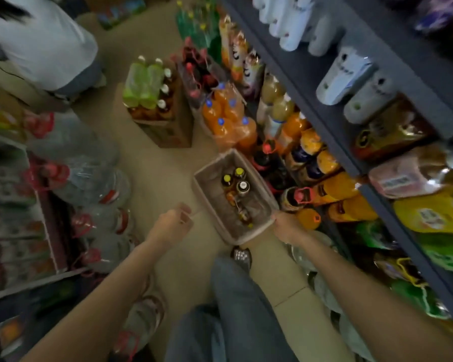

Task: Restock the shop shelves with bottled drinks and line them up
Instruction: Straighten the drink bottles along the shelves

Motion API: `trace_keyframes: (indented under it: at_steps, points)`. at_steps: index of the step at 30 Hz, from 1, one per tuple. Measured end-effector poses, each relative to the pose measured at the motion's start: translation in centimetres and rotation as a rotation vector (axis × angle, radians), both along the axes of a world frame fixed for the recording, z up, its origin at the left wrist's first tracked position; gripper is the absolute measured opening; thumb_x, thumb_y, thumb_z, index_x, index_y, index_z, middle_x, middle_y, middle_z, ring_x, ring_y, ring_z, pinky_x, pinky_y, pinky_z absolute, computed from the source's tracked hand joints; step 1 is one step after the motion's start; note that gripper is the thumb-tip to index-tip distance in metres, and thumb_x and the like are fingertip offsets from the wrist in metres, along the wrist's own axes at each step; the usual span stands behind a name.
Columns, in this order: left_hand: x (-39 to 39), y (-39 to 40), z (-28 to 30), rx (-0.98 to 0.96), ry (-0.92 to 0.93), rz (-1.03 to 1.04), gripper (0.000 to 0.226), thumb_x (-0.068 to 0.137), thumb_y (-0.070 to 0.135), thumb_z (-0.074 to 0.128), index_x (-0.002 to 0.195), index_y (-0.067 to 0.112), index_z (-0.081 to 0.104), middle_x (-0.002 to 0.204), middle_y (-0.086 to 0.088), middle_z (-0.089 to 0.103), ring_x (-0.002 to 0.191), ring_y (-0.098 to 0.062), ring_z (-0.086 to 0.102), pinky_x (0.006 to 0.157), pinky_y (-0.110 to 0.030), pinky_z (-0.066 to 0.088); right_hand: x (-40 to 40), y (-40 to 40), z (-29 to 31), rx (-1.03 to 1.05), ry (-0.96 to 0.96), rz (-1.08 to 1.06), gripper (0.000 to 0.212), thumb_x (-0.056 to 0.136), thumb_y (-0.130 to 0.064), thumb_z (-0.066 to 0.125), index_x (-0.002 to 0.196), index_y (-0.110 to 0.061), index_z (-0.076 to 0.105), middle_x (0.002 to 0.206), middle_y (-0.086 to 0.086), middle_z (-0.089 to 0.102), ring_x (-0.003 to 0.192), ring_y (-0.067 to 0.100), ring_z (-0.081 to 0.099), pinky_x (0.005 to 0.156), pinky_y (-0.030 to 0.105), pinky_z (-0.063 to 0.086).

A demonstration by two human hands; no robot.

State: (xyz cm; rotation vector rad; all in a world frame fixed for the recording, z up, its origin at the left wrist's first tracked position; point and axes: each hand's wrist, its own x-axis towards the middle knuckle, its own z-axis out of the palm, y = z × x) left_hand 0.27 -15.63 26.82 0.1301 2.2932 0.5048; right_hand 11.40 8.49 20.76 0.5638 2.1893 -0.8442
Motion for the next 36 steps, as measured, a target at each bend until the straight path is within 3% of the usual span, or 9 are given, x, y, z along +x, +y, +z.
trace_keyframes:
  at_steps: [4,9,13,17,21,25,30,33,36]
  points:
    - [-4.6,2.1,-7.1,0.049,-0.023,0.032,0.024,0.088,0.006,0.053,0.112,0.005,0.053,0.102,-0.016,0.066,0.099,-0.031,0.061,0.085,-0.036,0.046,-5.1,-0.6,-7.8,-0.006,0.028,-0.110,0.007,0.088,-0.007,0.054,0.092,-0.013,0.054,0.087,0.007,0.054,0.093,0.027,0.057,0.069,0.029,0.038]
    - [-8.2,3.1,-19.6,0.080,-0.073,0.016,0.028,0.083,0.010,0.053,0.108,-0.003,0.053,0.095,-0.026,0.065,0.089,-0.042,0.062,0.078,-0.047,0.050,-9.8,-0.4,-21.3,0.082,0.034,-0.050,0.033,0.087,-0.021,0.059,0.118,-0.009,0.055,0.117,0.012,0.057,0.110,0.030,0.053,0.089,0.034,0.042]
    - [-9.6,2.4,-28.2,0.053,-0.072,0.008,0.038,0.078,0.023,0.049,0.106,-0.002,0.056,0.094,-0.026,0.067,0.088,-0.041,0.064,0.079,-0.049,0.051,-13.8,0.4,-31.6,0.206,0.138,0.059,0.056,0.086,-0.013,0.062,0.138,-0.017,0.042,0.151,0.013,0.025,0.134,0.032,0.032,0.108,0.035,0.032]
    - [-9.4,0.9,-33.9,0.017,-0.114,-0.004,0.020,0.084,0.005,0.053,0.104,0.009,0.054,0.084,-0.011,0.063,0.089,-0.036,0.063,0.073,-0.032,0.048,-16.6,-0.3,-39.1,0.293,0.097,0.196,0.046,0.090,-0.014,0.055,0.135,-0.015,0.044,0.148,0.015,0.022,0.128,0.038,0.033,0.106,0.043,0.035]
    - [-9.0,-0.5,-34.6,0.050,-0.135,-0.053,0.016,0.083,0.013,0.055,0.099,0.012,0.051,0.090,-0.017,0.065,0.088,-0.037,0.062,0.072,-0.034,0.047,-15.7,-0.4,-39.6,0.403,0.087,0.157,0.038,0.086,-0.004,0.056,0.123,-0.011,0.051,0.131,0.014,0.034,0.122,0.037,0.035,0.100,0.042,0.038]
    - [-9.6,1.8,-29.7,0.093,-0.126,-0.107,0.033,0.080,0.023,0.052,0.110,0.007,0.054,0.099,-0.015,0.066,0.091,-0.031,0.062,0.080,-0.034,0.050,-13.8,1.2,-31.1,0.259,0.173,-0.070,0.025,0.080,-0.010,0.063,0.104,-0.007,0.061,0.117,0.017,0.051,0.109,0.036,0.051,0.085,0.037,0.044]
    - [-10.5,10.7,-14.7,0.426,-0.267,-0.326,0.061,0.081,-0.005,0.061,0.135,0.011,0.038,0.125,-0.001,0.047,0.102,-0.010,0.047,0.071,0.002,0.035,-13.3,6.1,-6.6,0.180,0.287,0.136,0.021,0.070,-0.019,0.073,0.089,-0.012,0.070,0.091,0.009,0.068,0.090,0.024,0.063,0.071,0.026,0.040]
    - [-10.2,15.8,-2.9,0.579,-0.329,-0.561,0.076,0.074,-0.003,0.071,0.137,0.016,0.034,0.123,0.002,0.051,0.110,-0.010,0.048,0.087,-0.015,0.039,-12.7,8.0,11.6,0.186,0.389,0.120,0.024,0.065,-0.025,0.076,0.086,-0.015,0.073,0.074,-0.012,0.065,0.071,-0.003,0.056,0.061,0.012,0.034]
    - [-9.3,19.6,8.6,0.683,-0.380,-0.644,0.054,0.069,0.000,0.077,0.112,0.021,0.051,0.099,0.013,0.062,0.093,-0.003,0.058,0.083,-0.016,0.048,-11.1,9.4,26.9,0.203,0.483,-0.014,0.016,0.069,-0.020,0.075,0.085,-0.017,0.071,0.051,-0.025,0.055,0.054,-0.011,0.051,0.054,0.005,0.034]
